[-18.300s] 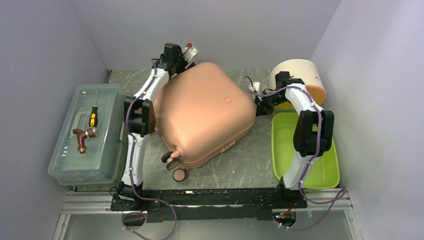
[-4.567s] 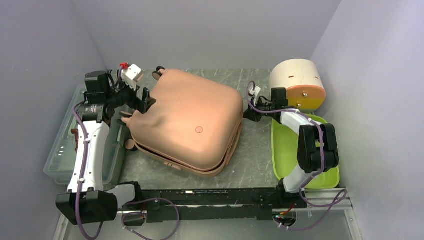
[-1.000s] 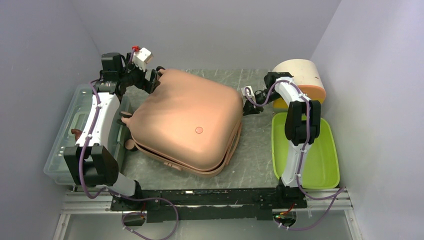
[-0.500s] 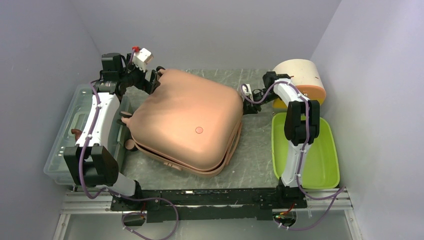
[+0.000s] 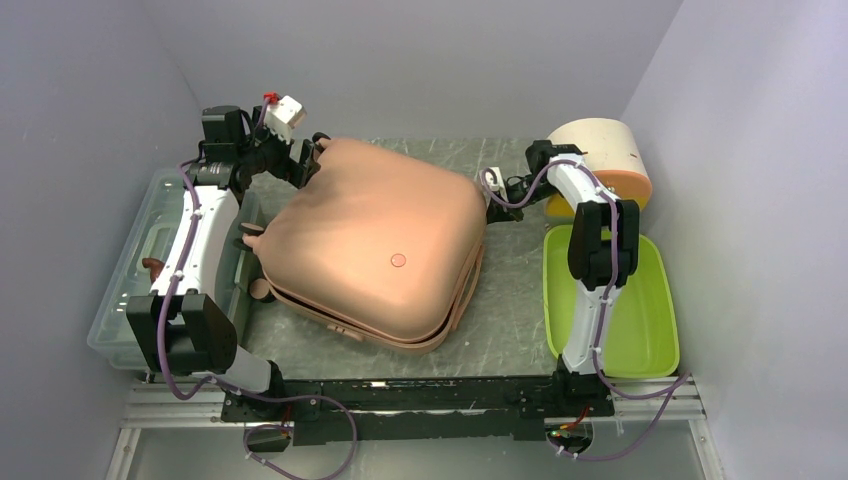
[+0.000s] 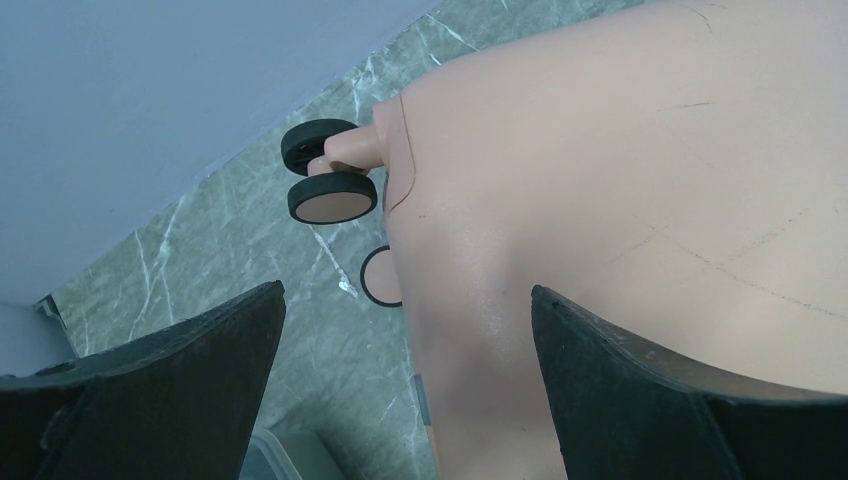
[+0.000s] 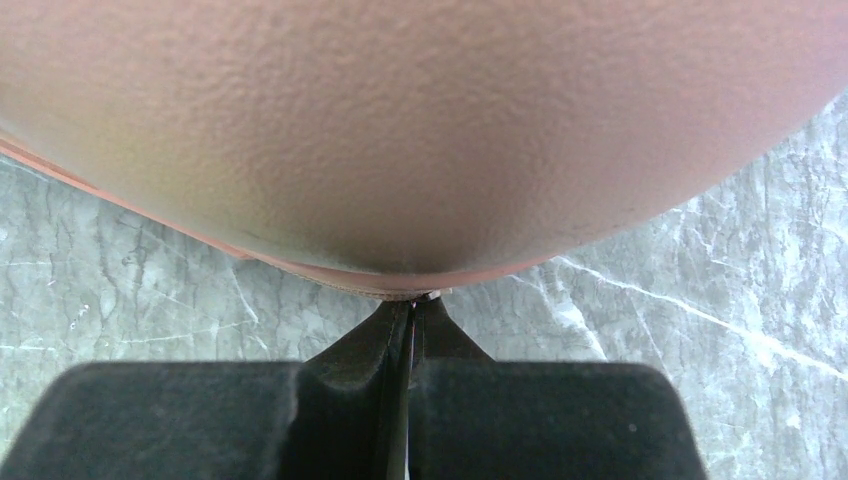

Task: Open, take out, and arrange the luggage
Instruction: Adjust the luggage at the center of the board.

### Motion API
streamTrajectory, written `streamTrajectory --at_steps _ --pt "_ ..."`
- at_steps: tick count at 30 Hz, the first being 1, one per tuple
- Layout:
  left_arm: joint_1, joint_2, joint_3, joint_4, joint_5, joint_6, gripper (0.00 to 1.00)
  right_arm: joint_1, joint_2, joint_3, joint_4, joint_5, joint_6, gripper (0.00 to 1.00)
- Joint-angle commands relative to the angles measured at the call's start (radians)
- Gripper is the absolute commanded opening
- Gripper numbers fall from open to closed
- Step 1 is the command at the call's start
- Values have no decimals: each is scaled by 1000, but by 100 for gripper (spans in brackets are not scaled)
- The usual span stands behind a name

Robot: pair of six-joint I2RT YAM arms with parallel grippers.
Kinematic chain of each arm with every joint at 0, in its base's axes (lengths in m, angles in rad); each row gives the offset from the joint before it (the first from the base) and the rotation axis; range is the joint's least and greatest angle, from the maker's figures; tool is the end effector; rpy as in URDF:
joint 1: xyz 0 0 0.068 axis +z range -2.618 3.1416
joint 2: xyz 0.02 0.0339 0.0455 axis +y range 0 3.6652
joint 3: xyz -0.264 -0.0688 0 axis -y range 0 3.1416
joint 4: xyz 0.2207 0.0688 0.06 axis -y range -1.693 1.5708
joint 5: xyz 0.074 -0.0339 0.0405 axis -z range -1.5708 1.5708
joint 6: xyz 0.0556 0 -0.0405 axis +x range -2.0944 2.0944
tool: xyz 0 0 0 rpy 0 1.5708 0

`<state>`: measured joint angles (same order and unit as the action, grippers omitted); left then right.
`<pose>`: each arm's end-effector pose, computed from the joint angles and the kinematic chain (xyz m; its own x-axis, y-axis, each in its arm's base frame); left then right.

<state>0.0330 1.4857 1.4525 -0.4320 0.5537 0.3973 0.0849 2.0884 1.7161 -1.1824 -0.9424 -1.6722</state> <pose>0.3293 -0.0184 0.3748 -0.2426 0.3213 -0.9154 0.5807 0.8039 0.1283 0.3746 0.0770 0.2119 0.1634 -0.5730 -0.8031 -0.9848 -0.1435 -0.0979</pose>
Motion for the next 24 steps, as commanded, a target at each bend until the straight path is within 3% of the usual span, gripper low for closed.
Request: streamTrajectory --at_steps 1,5,13,18,24 --pt "-4 -32 23 3 32 -14 99 13 -10 38 13 -41 -3 0" --pt "-7 -27 18 3 37 -7 99 26 -11 32 101 13 42 0" --pt "-10 -10 32 3 43 -8 99 71 77 158 119 114 25 0" --pt "-12 -2 32 16 24 1 99 74 90 196 195 89 83 0" --pt "-12 33 64 26 21 -22 99 92 137 232 191 46 40 0"
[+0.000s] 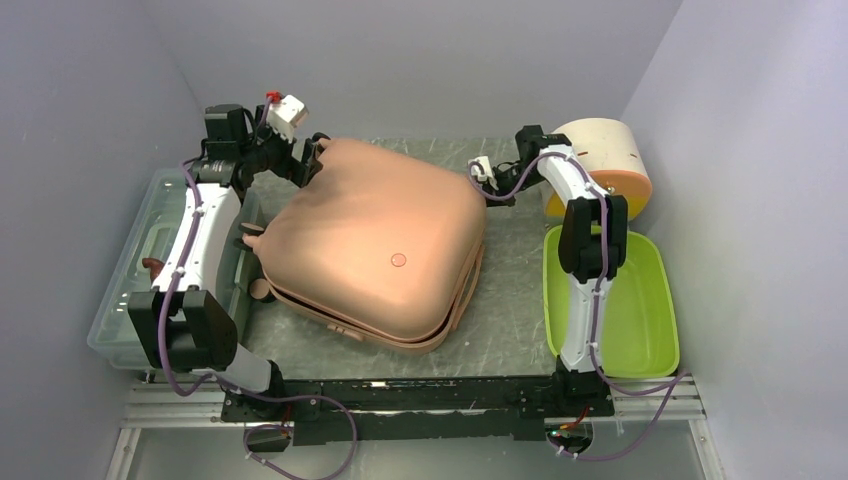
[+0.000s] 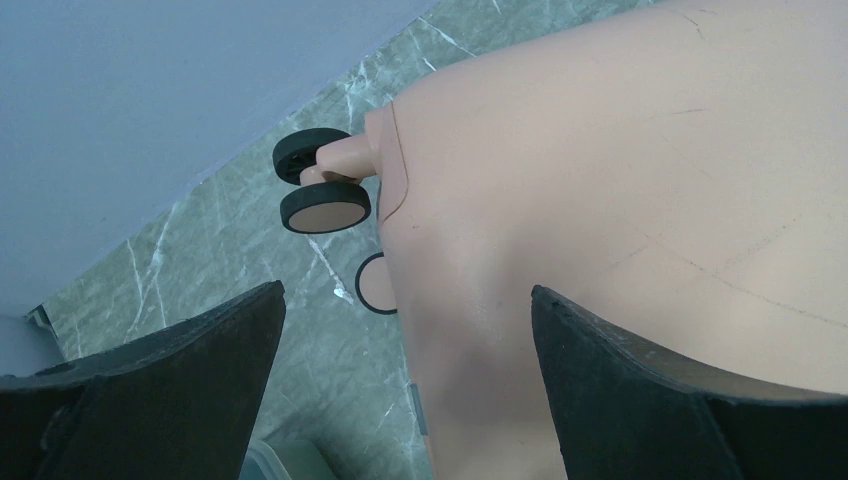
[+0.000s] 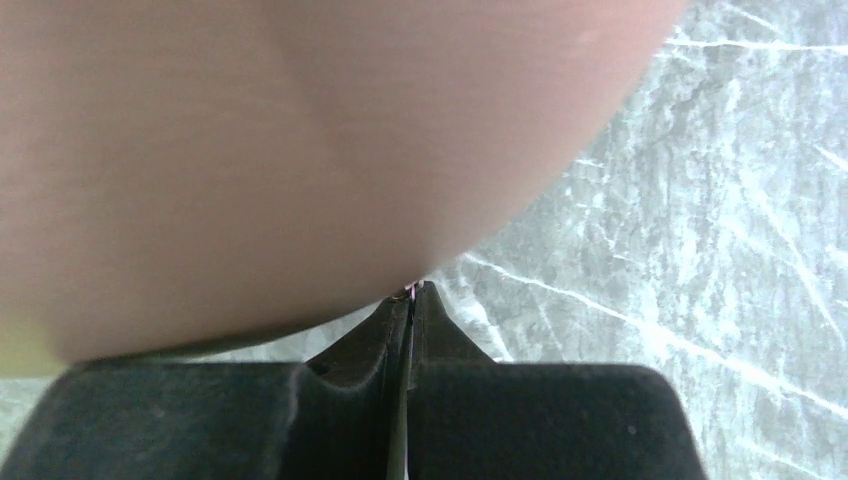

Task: Open, take out, and arrange the luggage
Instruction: Adjust the luggage at the center of the board.

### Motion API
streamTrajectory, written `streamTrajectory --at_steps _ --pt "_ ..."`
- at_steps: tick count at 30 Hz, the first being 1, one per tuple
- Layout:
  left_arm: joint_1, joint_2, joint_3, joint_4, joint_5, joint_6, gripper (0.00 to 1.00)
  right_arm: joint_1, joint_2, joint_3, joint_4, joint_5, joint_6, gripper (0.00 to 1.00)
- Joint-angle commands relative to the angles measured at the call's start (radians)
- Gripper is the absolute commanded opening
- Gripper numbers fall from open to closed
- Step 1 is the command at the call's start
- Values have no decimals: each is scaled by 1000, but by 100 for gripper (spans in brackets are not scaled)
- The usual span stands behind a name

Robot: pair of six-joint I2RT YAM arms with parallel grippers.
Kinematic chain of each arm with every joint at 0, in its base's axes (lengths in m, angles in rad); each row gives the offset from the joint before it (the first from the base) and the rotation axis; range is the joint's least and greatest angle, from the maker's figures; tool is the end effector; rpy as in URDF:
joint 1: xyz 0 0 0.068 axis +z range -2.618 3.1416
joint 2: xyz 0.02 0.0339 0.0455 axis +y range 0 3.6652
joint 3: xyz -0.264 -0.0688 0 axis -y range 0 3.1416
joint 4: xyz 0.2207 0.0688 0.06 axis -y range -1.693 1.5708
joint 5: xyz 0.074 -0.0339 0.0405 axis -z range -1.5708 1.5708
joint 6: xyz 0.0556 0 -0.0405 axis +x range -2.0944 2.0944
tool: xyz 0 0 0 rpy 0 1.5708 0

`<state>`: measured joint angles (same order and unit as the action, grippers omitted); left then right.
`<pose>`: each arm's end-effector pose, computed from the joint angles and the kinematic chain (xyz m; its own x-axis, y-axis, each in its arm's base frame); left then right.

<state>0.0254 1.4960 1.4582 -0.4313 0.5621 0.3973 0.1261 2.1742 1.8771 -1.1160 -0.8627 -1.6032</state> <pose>0.3317 -0.0212 0.3737 -0.2412 0.3214 -0.9157 0.5933 0.7956 0.1230 0.4071 0.0942 0.2148 0.2318 -0.6259 -0.7447 -0.9728 -0.1446 -0.1813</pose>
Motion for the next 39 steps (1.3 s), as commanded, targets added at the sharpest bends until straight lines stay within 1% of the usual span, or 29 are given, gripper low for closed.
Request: streamTrajectory --at_steps 1,5,12,17,20,25,32,35,37,39 --pt "-4 26 63 25 15 -26 99 59 63 83 118 -35 -29 0" --pt "-4 30 65 25 34 -27 99 96 100 116 121 -35 -12 0" --pt "-5 27 43 25 49 -20 99 136 140 151 218 -73 106 0" --pt "-8 26 30 29 70 -20 99 161 176 175 304 -45 215 0" --pt "-13 22 16 33 71 -15 99 182 190 169 386 -12 313 0" --pt "-17 17 2 33 78 -12 99 218 223 192 433 -3 371 0" --pt "-19 0 -12 24 82 1 99 267 263 213 501 99 448 0" --pt "-19 -11 -8 14 78 0 99 268 244 191 573 186 561 0" --pt "-19 -15 4 2 77 -4 99 257 208 159 624 270 619 9" --pt "-19 -14 25 -11 62 -17 99 233 149 108 675 326 675 25"
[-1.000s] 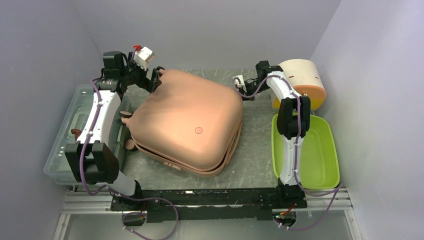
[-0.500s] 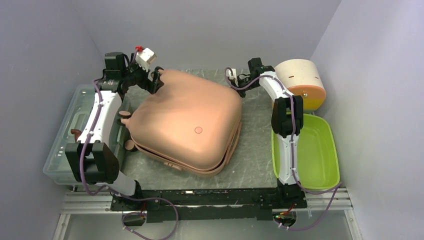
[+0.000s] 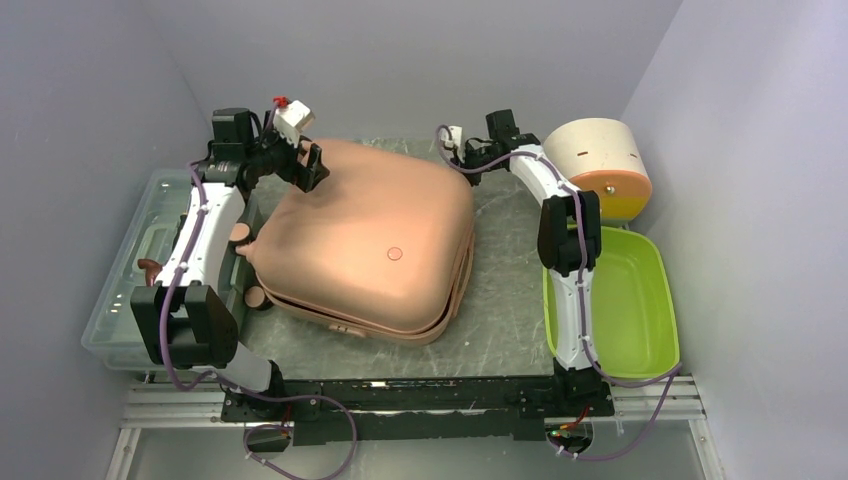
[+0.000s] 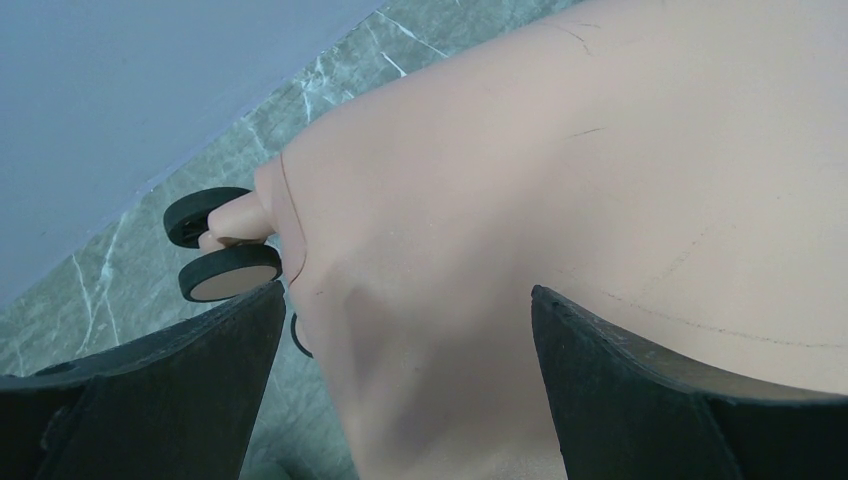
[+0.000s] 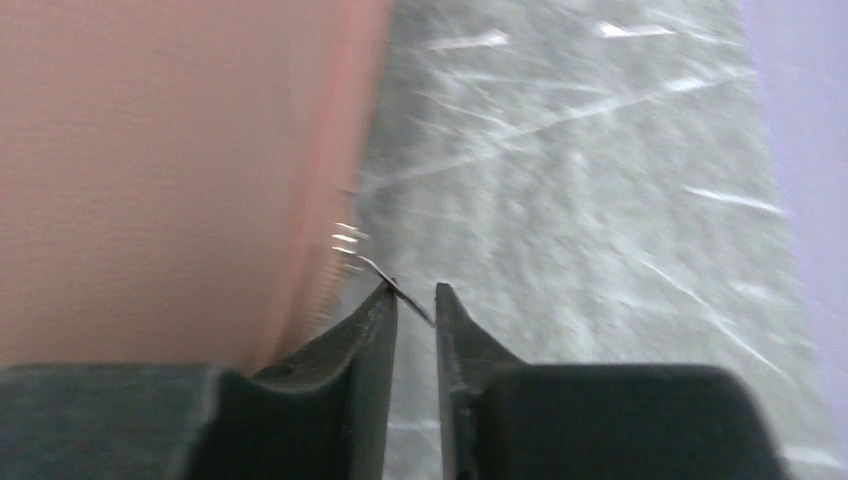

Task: Open, take out, and arrange the luggage
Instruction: Adjust the luggage at the center of the board.

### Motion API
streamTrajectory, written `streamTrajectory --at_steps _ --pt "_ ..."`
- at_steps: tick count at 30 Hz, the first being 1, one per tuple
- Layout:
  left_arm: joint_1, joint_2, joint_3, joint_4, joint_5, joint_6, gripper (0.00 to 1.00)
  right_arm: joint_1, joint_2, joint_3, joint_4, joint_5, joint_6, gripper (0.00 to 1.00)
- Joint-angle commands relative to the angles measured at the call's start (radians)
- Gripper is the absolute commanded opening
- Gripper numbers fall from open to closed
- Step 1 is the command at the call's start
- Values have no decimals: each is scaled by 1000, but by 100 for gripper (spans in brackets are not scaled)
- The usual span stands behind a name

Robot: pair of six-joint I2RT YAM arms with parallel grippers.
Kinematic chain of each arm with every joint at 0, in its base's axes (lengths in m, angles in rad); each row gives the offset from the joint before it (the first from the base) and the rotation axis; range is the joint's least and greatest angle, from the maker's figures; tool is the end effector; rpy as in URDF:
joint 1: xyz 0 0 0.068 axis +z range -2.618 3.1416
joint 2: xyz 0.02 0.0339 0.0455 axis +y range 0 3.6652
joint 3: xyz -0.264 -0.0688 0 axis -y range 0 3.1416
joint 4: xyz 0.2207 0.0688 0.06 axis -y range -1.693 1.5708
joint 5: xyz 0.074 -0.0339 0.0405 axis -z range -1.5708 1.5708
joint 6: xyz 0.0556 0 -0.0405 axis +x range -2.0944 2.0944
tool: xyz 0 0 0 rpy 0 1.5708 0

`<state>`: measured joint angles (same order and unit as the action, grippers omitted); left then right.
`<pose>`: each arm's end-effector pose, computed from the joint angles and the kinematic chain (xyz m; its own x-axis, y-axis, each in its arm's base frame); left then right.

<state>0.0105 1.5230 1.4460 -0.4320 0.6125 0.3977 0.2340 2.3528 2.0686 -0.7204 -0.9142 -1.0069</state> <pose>0.3367 -0.0284 0.3618 -0.2582 0.3142 -0.9136 0.6436 0.7612 0.0799 0.4690 0.1571 0.2054 0.0302 -0.5232 -0.8517 -0.9904 0.0993 -0.0961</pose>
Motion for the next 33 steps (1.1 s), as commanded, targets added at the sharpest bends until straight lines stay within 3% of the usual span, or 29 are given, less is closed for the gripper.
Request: streamTrajectory --at_steps 1,3,9,17,18,19,23,29,33 --pt "-4 -39 54 -26 5 -19 99 106 -66 -111 305 395 112 30" --pt "-4 -35 84 -52 -10 -22 99 65 -144 -144 322 410 182 37" --pt "-31 -79 102 -89 -57 12 99 -38 -323 -160 163 392 366 46" --pt "-35 -217 78 -271 -74 127 99 -47 -727 -605 57 341 167 66" --pt "-35 -239 67 -300 -72 139 99 -45 -754 -624 16 328 133 92" --pt "-34 -261 55 -334 -62 153 99 -45 -778 -637 -50 297 70 99" --pt "-35 -365 -15 -497 36 240 99 -28 -905 -750 -227 171 -208 100" --pt "-34 -541 -260 -626 218 351 99 111 -1135 -1080 -92 135 -428 100" --pt "-34 -626 -375 -650 284 379 99 240 -1204 -1178 -25 85 -500 100"
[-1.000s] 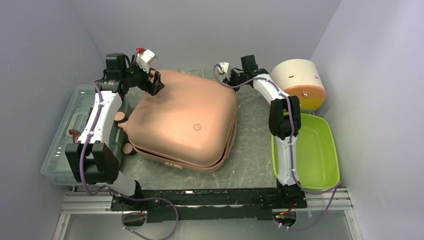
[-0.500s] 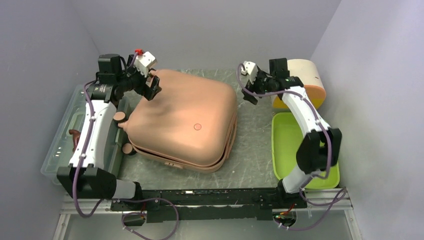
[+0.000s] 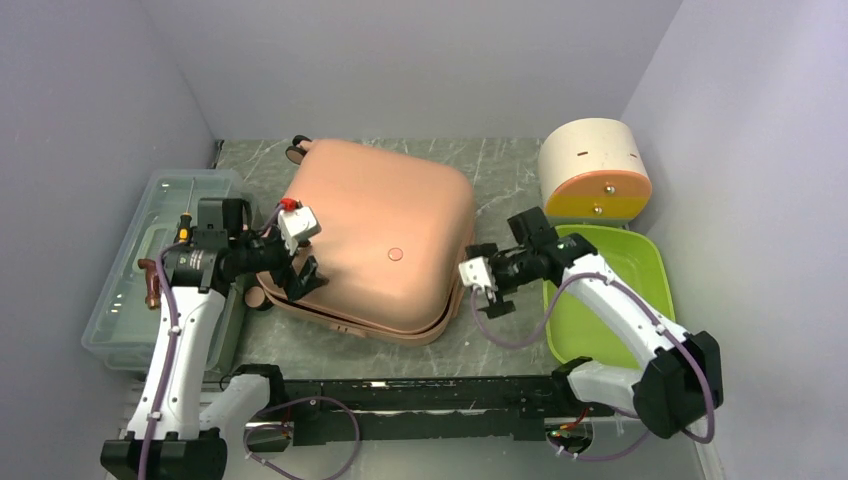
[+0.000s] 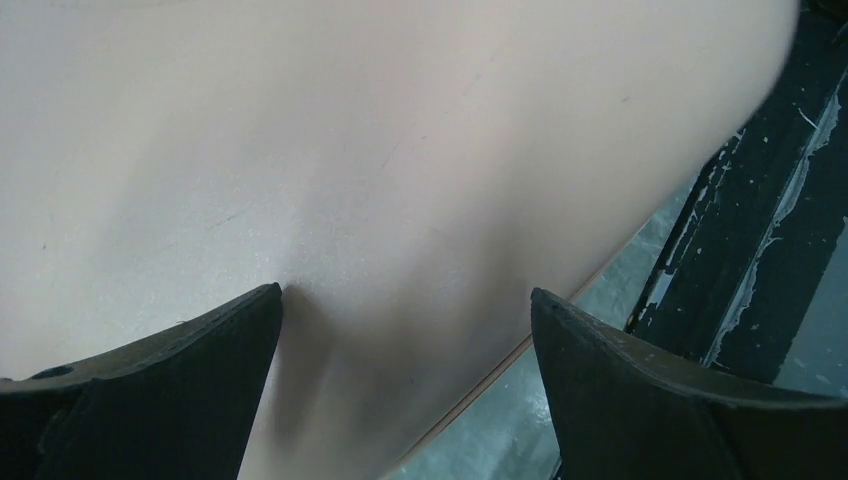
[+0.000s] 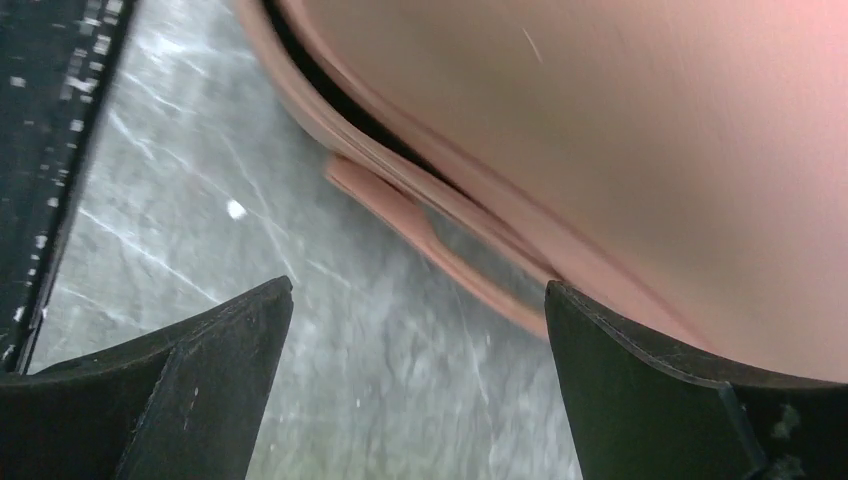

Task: Open, take out, and arrange the luggage
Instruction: Adjust the luggage at the center of the board.

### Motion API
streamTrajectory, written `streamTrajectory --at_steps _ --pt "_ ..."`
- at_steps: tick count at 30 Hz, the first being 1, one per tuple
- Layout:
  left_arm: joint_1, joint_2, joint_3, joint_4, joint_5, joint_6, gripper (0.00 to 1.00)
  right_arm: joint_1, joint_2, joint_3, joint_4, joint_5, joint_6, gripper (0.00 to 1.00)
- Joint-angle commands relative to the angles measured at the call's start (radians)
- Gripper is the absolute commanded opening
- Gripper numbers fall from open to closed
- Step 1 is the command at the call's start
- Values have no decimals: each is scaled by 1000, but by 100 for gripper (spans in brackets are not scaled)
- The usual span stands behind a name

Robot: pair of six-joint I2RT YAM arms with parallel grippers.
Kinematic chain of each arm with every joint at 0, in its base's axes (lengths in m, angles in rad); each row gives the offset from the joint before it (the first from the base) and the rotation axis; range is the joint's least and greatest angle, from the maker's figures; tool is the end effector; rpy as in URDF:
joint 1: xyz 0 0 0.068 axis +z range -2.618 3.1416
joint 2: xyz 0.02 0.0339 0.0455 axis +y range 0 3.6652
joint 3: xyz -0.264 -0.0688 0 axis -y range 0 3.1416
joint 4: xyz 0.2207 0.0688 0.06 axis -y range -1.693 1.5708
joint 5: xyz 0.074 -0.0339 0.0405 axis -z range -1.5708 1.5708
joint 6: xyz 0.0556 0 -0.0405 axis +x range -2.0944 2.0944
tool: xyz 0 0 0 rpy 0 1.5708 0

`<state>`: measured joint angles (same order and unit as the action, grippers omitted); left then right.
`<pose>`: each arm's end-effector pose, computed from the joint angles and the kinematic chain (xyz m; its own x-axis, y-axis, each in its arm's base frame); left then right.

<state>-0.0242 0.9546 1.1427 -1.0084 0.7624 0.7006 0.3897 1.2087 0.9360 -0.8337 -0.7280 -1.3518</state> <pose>0.1499 -0.0420 0.3456 -0.2441 0.4723 -0.8470 0.8447 0.5326 0.0535 0.1774 0.1128 0.2554 0.3662 -0.6373 -0.6780 -0.9288 -0.2061 -0.3079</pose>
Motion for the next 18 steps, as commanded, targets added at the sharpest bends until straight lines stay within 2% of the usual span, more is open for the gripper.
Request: streamTrajectory --at_steps 1,9,14,16,18 --pt "1 -79 -88 -78 136 81 99 101 -55 -44 81 -116 -165 99" --pt "4 -195 -133 -219 144 155 99 141 41 -47 53 -134 -193 89" --pt "21 -278 -214 -210 162 148 99 144 44 -98 49 -136 -233 81" --pt "68 -312 -233 -207 183 176 99 148 49 -122 67 -151 -249 73" --pt "86 -330 -244 -188 193 170 99 163 73 -125 55 -148 -287 56"
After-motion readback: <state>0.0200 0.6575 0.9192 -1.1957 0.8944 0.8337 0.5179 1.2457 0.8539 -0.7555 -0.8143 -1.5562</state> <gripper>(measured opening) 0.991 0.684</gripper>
